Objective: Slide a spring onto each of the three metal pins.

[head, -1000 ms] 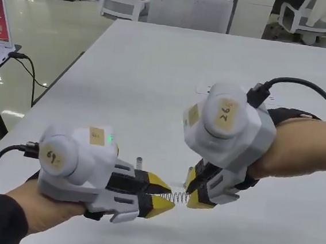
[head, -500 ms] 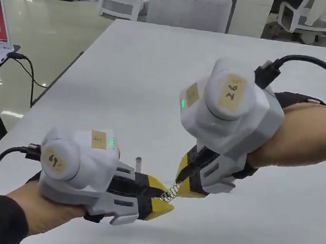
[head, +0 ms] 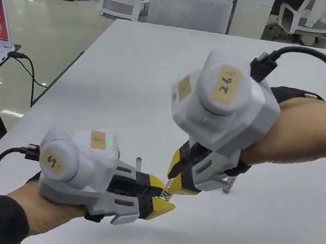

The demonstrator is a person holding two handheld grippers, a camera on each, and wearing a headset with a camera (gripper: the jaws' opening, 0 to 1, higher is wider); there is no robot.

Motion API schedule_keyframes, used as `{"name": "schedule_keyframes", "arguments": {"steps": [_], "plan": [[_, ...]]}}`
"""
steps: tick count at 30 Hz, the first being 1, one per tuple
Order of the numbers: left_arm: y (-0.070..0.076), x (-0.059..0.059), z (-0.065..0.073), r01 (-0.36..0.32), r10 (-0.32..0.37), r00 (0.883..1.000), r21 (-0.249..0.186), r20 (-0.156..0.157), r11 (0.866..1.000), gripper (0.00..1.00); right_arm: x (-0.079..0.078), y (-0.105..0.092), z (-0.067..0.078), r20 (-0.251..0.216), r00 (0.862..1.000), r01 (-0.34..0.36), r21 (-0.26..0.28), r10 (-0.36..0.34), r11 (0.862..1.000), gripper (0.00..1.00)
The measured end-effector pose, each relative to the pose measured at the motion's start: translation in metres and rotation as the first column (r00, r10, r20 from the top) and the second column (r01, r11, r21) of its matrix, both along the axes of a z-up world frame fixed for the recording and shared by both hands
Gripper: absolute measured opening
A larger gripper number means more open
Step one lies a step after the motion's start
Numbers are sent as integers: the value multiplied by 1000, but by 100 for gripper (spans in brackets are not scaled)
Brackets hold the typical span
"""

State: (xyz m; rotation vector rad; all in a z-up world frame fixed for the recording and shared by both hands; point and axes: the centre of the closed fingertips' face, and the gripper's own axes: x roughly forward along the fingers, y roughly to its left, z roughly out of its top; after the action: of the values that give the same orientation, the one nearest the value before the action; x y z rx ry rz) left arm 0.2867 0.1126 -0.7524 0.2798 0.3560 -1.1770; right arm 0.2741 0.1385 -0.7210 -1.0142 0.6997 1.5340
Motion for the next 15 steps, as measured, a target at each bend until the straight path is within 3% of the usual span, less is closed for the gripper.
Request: {"name": "schedule_keyframes", "arguments": {"steps": [3,15], "plan": [[-1,0,0,3,-3,1000,0,0,1000,2,0,0,-1,-6,1000,9,2,-9,1000,16],[-2,0,3,2,-2,1000,-10,10,1000,2,1,-3,-15,-49,998,28,-31,-30,999,12]]}}
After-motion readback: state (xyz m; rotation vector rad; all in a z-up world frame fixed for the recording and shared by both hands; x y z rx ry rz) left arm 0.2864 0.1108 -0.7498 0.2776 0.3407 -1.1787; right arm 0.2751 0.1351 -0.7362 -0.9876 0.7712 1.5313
